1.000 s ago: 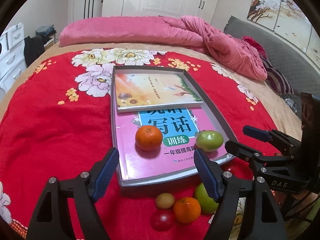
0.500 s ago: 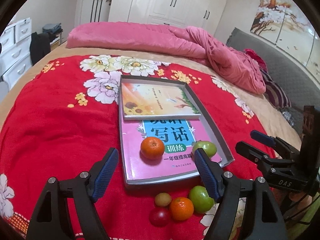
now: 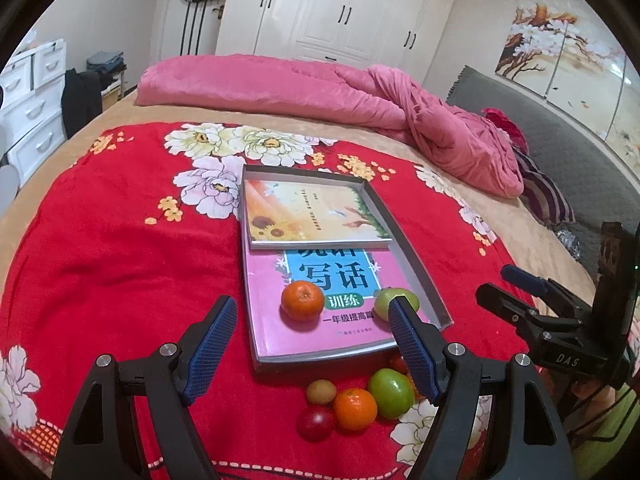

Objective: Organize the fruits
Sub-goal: 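Withdraw both open grippers from the tray back toward the loose fruits, then close the left gripper on another orange while the right gripper grasps a small brown fruit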

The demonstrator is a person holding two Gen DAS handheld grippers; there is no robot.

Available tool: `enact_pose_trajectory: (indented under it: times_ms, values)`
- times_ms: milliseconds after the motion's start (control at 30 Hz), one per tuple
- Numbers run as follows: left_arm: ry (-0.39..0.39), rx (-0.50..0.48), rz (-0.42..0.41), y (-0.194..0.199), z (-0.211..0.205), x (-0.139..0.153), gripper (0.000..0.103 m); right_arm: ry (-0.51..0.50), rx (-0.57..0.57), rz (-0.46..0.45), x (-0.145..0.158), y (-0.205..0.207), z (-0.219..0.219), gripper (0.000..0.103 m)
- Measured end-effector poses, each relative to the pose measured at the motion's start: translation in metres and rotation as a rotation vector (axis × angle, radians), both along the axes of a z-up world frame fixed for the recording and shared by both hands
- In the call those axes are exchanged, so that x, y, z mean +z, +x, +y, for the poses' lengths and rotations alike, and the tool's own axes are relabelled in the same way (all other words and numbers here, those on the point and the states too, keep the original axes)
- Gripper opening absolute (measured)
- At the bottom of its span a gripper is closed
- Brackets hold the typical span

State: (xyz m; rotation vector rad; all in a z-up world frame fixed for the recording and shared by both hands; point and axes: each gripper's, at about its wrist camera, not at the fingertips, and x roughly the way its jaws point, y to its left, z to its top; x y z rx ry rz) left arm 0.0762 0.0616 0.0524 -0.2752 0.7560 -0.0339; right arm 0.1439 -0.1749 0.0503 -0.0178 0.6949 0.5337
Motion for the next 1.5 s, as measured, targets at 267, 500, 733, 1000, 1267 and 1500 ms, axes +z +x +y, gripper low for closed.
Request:
enact_pose_trajectory:
  times_ms: [267,500,733,1000,1267,1500]
  values:
    - [0.015,-0.029,0.018,-0.005,-0.007,-0.003,0.079,-0.007,-0.006,-0.010,0.001,-0.007,-0.008,0.090]
    - [0.030,-0.068,0.031,-0.012,-0.016,-0.005,0.079,-0.024,0.000,-0.003,-0.004,-0.014,-0.013,0.090]
    - [0.053,-0.112,0.052,-0.018,-0.026,-0.011,0.079,-0.044,0.012,0.003,-0.010,-0.021,-0.014,0.090]
    - [0.073,-0.172,0.090,-0.024,-0.036,-0.023,0.079,-0.057,0.019,0.013,-0.015,-0.028,-0.017,0.090]
    - [0.138,-0.243,0.125,-0.025,-0.053,-0.033,0.079,-0.069,0.018,0.031,-0.022,-0.032,-0.021,0.090]
    - [0.204,-0.320,0.169,-0.025,-0.065,-0.048,0.079,-0.065,0.009,0.055,-0.027,-0.034,-0.028,0.090]
